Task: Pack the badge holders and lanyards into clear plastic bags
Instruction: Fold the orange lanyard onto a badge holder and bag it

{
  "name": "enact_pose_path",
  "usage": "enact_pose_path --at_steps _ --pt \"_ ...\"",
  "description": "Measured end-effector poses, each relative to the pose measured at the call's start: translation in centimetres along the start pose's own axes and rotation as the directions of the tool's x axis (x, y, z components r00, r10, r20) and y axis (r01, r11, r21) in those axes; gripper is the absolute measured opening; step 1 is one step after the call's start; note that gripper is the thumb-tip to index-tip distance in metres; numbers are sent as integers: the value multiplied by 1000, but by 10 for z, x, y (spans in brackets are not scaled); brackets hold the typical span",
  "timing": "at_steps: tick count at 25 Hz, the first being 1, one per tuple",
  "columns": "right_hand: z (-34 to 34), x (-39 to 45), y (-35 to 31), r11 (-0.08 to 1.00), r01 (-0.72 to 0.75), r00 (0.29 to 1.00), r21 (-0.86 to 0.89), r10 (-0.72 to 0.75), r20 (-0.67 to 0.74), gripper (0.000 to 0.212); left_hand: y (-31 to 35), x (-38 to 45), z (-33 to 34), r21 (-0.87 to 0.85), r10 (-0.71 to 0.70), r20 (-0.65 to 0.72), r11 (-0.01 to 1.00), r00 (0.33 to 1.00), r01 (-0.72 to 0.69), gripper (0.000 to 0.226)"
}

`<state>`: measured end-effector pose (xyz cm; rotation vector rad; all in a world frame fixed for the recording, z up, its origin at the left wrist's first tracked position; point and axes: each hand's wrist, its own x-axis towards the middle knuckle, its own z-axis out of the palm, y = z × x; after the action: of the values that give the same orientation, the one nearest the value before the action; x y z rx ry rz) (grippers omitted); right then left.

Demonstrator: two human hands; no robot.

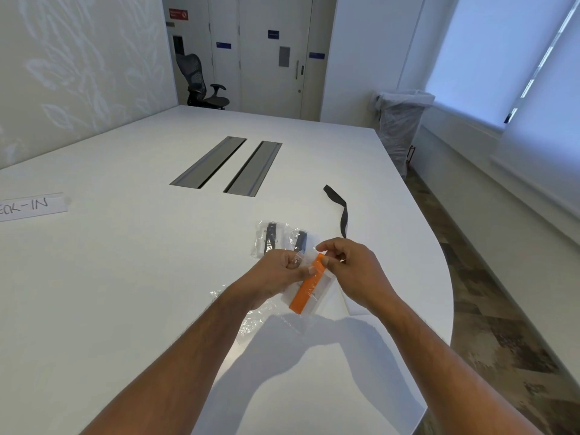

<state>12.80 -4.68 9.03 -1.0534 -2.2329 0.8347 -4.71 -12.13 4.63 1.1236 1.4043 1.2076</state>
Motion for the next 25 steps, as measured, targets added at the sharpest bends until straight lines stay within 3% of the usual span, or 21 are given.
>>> enact_pose_path --at_steps 3,6,11,13,21,25 --pt "1 -4 -1 1000 7 1000 0 -7 4 9 4 -1 5 -17 6 -1 1000 1000 -6 38" --pt "2 -4 -1 999 4 1000 -43 -3 23 2 5 2 8 -22 30 -13 999 999 -30 25" --pt "4 -4 0 990 -2 1000 -143 2 -4 13 3 1 14 -72 26 -109 997 994 -34 6" --pt "5 -6 2 989 12 1000 -151 -10 11 18 2 2 15 -85 12 -149 996 989 -25 11" --pt "3 -10 19 992 -103 974 71 86 211 15 -6 6 16 -162 -95 -174 985 980 67 21" --pt "2 -10 33 972 -158 973 171 124 196 23 -13 6 14 -127 -103 -192 989 976 79 24"
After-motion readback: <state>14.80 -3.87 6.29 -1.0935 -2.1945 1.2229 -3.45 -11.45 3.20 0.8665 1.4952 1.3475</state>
